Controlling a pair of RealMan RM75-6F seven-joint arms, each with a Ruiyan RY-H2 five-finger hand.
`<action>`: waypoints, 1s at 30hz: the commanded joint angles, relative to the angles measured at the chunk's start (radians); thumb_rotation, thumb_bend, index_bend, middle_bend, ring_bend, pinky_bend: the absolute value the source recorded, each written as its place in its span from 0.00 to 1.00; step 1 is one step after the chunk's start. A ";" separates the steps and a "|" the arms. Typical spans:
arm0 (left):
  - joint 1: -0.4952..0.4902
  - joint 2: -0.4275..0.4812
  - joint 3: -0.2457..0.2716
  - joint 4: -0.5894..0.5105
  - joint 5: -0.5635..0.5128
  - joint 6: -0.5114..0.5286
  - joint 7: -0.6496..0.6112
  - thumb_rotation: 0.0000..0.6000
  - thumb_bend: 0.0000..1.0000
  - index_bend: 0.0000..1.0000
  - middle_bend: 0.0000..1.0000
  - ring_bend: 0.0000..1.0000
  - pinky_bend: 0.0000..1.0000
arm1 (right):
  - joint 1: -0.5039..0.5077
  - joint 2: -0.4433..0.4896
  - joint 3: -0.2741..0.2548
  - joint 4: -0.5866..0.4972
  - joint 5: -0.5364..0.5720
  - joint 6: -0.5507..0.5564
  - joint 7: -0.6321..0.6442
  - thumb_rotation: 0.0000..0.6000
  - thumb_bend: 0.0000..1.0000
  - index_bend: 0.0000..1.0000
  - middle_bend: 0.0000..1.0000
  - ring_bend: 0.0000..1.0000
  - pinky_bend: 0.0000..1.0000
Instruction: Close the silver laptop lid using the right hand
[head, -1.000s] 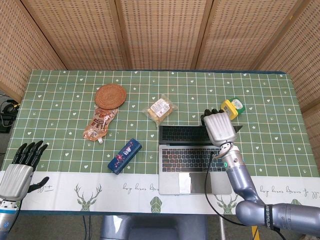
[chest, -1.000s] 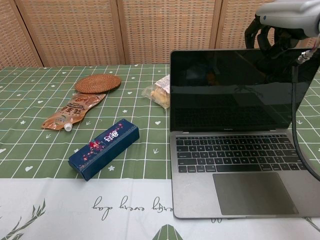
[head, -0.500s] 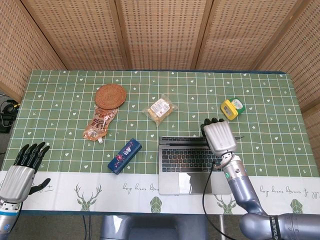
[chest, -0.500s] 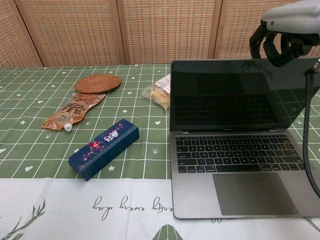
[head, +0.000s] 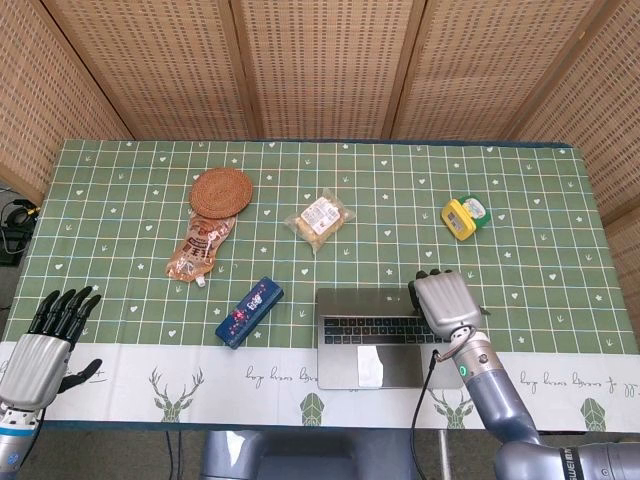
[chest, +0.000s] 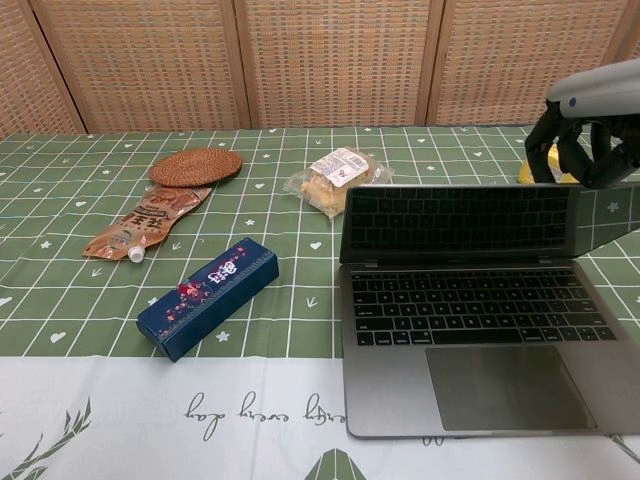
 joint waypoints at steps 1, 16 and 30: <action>-0.001 -0.001 0.002 0.000 0.001 -0.003 0.002 1.00 0.19 0.00 0.00 0.00 0.00 | 0.013 0.000 -0.021 -0.010 0.027 -0.010 -0.008 1.00 1.00 0.57 0.43 0.36 0.45; -0.002 -0.004 0.002 0.003 0.000 -0.008 0.004 1.00 0.19 0.00 0.00 0.00 0.00 | 0.077 -0.003 -0.083 -0.005 0.132 -0.108 0.031 1.00 1.00 0.58 0.43 0.36 0.45; -0.002 -0.005 0.003 0.005 0.003 -0.009 0.007 1.00 0.19 0.00 0.00 0.00 0.00 | 0.111 -0.081 -0.159 0.059 0.153 -0.105 0.033 1.00 1.00 0.58 0.43 0.36 0.45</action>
